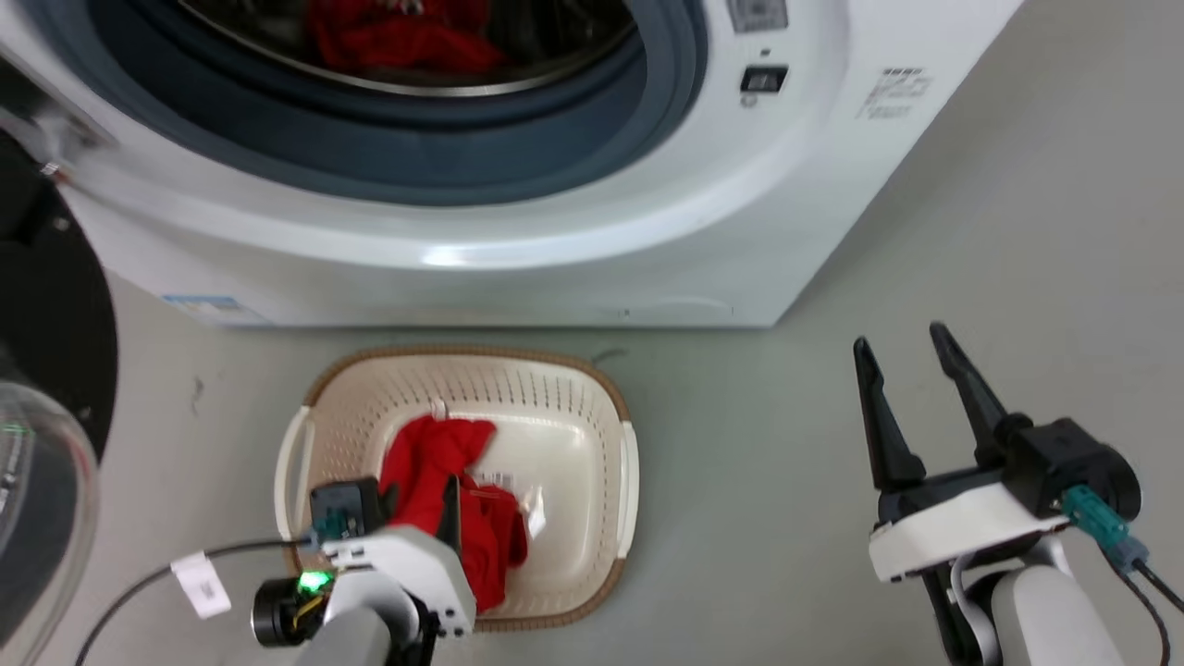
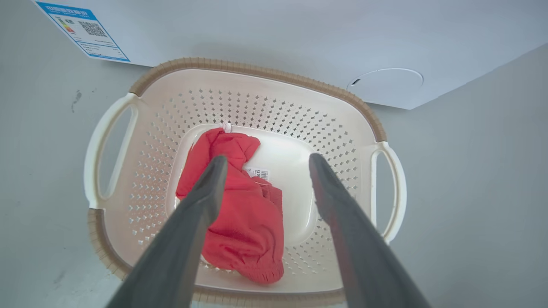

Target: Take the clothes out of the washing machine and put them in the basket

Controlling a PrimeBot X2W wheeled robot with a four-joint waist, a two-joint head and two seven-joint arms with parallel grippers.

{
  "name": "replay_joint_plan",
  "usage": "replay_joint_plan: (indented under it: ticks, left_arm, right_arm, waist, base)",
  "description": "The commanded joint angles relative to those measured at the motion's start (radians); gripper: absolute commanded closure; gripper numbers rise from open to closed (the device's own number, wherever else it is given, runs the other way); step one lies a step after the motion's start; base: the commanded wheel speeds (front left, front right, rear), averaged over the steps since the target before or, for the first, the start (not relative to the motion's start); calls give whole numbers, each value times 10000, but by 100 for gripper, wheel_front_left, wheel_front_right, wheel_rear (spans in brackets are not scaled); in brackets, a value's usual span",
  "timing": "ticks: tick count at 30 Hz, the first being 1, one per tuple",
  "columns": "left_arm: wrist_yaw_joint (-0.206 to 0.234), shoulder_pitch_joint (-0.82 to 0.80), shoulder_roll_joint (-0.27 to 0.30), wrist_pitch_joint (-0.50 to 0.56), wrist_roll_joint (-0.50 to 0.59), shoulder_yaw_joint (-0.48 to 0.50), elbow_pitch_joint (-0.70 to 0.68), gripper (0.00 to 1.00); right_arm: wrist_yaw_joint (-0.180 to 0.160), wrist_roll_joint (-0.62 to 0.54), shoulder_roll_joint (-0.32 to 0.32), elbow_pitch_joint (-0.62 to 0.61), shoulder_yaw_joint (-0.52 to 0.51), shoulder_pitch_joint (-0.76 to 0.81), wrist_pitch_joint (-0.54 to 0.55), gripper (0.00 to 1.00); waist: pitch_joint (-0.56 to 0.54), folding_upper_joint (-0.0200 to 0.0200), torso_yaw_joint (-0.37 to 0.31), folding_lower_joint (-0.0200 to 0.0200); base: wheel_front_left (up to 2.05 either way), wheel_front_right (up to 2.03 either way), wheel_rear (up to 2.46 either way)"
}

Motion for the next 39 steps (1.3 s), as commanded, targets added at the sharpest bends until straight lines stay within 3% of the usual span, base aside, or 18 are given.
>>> replay_joint_plan:
  ticks: [1, 13, 21, 27, 39]
  left_arm:
    - [70, 364, -36, -21, 155, 115, -380, 0]
    - [83, 2617, -219, -24, 1618, 1167, -5530, 0]
    - [53, 2688, -258, -25, 2215, 1276, -7354, 0]
    - [-39, 2009, -263, -25, 2520, 1294, -7266, 0]
    - [-277, -904, -125, -24, 2952, 1229, -4975, 0]
  right_arm:
    - [-5, 52, 11, 28, -6, 182, -8, 0]
    - [-5, 83, 11, -481, -289, 998, 290, 0]
    - [-5, -34, 11, -1076, -647, 1260, 569, 0]
    - [-5, -121, 10, -1524, -875, 1276, 715, 0]
    - [-3, -123, 10, -2502, -696, 802, 936, 0]
  waist:
    - [-973, -1, 130, 0]
    - [-2455, -1, 612, 0]
    - [-2637, -1, 878, 0]
    - [-2578, -1, 982, 0]
    - [-1426, -1, 654, 0]
  base:
    - [0, 0, 0]
    - [0, 0, 0]
    - [0, 0, 0]
    - [0, 0, 0]
    - [0, 0, 0]
